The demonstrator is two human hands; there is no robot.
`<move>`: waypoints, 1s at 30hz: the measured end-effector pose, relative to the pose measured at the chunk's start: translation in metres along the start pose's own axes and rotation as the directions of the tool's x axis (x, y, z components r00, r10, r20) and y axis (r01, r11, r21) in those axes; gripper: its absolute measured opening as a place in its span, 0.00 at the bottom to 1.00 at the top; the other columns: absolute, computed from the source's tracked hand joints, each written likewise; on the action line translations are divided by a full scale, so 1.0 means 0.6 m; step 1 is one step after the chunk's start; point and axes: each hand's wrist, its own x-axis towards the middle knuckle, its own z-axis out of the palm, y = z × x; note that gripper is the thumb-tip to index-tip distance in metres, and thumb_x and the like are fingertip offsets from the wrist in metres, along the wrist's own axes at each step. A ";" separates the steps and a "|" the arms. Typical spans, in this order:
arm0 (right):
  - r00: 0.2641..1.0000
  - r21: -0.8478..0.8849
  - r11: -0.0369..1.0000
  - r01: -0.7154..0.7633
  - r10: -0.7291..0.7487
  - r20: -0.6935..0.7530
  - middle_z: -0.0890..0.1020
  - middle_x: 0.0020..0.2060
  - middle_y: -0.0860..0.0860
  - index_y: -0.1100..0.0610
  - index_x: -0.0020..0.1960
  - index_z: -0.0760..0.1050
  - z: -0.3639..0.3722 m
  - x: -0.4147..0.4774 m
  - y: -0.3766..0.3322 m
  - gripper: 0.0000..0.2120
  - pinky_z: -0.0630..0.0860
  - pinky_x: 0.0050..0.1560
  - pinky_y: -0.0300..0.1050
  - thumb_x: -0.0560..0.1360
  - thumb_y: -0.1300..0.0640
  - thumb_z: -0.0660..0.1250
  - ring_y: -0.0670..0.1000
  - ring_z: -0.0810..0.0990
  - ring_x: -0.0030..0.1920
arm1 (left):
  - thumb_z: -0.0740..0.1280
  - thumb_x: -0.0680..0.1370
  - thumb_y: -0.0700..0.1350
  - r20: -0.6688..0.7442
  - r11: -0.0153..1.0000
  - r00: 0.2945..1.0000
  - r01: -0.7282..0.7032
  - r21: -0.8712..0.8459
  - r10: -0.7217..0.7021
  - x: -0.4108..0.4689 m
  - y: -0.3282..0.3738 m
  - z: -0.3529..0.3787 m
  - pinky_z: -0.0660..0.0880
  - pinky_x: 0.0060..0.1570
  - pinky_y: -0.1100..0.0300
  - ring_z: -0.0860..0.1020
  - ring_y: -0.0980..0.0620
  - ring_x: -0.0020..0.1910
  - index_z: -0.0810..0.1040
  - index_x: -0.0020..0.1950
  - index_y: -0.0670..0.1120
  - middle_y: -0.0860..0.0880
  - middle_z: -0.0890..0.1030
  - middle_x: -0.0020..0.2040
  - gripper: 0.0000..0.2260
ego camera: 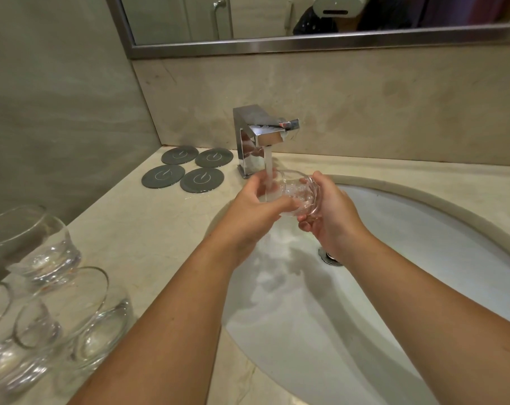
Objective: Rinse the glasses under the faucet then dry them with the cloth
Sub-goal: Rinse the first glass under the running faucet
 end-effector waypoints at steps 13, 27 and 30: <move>0.999 -0.047 0.999 -0.012 0.014 0.033 0.84 0.49 0.53 0.53 0.61 0.82 -0.002 0.003 0.002 0.20 0.74 0.31 0.45 0.83 0.40 0.62 0.54 0.81 0.42 | 0.79 0.60 0.66 -0.109 0.994 0.993 -0.028 0.105 0.040 -0.008 0.005 -0.006 0.81 0.65 0.45 0.85 0.55 0.59 0.79 0.68 0.55 0.56 0.86 0.61 0.38; 0.995 0.023 0.995 0.097 -0.098 0.017 0.81 0.47 0.54 0.53 0.61 0.79 0.000 0.005 0.007 0.10 0.69 0.30 0.45 0.84 0.49 0.67 0.51 0.74 0.30 | 0.78 0.62 0.70 -0.081 0.994 0.991 0.109 0.011 -0.108 -0.001 -0.001 -0.003 0.84 0.61 0.49 0.86 0.53 0.48 0.74 0.75 0.49 0.49 0.84 0.63 0.46; 0.995 0.043 0.995 0.095 -0.096 0.022 0.82 0.49 0.56 0.53 0.65 0.78 0.000 0.011 0.009 0.13 0.71 0.31 0.46 0.83 0.49 0.68 0.52 0.76 0.33 | 0.80 0.62 0.69 -0.112 0.995 0.989 0.097 0.013 -0.095 -0.003 0.000 -0.005 0.85 0.59 0.50 0.87 0.54 0.44 0.77 0.71 0.49 0.48 0.83 0.65 0.43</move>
